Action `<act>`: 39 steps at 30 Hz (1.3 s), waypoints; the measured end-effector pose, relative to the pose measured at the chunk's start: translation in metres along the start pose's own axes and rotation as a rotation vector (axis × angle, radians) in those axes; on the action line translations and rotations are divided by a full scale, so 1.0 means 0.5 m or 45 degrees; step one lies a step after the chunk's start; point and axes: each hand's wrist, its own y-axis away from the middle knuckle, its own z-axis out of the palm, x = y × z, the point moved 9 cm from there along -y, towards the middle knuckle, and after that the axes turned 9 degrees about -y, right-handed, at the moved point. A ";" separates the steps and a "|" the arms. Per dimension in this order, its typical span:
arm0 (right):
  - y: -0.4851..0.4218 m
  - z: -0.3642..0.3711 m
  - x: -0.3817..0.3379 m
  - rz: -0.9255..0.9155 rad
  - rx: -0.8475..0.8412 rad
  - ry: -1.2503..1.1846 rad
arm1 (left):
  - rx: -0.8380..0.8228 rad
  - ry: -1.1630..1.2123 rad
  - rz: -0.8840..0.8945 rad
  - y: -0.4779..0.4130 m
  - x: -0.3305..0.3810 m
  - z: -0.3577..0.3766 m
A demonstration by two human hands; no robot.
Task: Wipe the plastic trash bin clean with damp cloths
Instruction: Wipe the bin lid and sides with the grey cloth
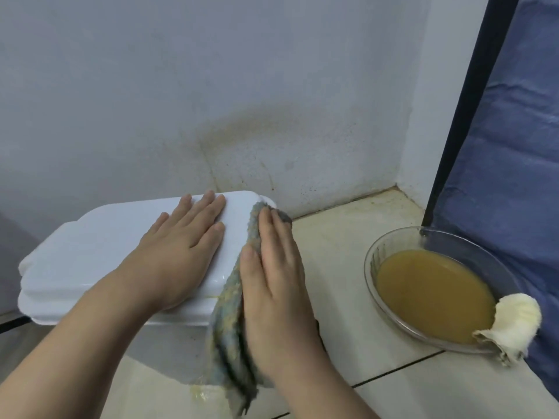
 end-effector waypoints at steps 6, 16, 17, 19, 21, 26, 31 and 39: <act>-0.150 -0.009 0.065 0.279 -0.189 -0.111 | -0.044 0.012 0.056 0.008 0.005 0.006; 0.009 0.000 0.033 -0.070 0.057 -0.188 | -0.029 -0.039 -0.062 0.013 0.004 0.006; 0.049 0.005 0.039 -0.105 0.118 -0.249 | -0.015 -0.043 -0.044 0.014 0.008 0.004; 0.094 0.018 0.090 0.001 0.206 -0.420 | 0.018 -0.008 0.018 0.017 0.022 -0.003; 0.110 0.019 0.144 0.086 0.229 -0.394 | 0.032 0.057 0.083 0.022 0.041 -0.007; 0.122 0.018 0.330 0.586 0.101 -0.507 | -0.049 0.088 0.037 0.022 0.057 -0.009; 0.127 0.023 0.388 0.860 0.038 -0.451 | -0.190 -0.332 -0.186 -0.015 0.123 0.017; 0.116 0.027 0.378 0.733 0.017 -0.493 | -0.113 -0.605 -0.404 -0.040 0.156 0.016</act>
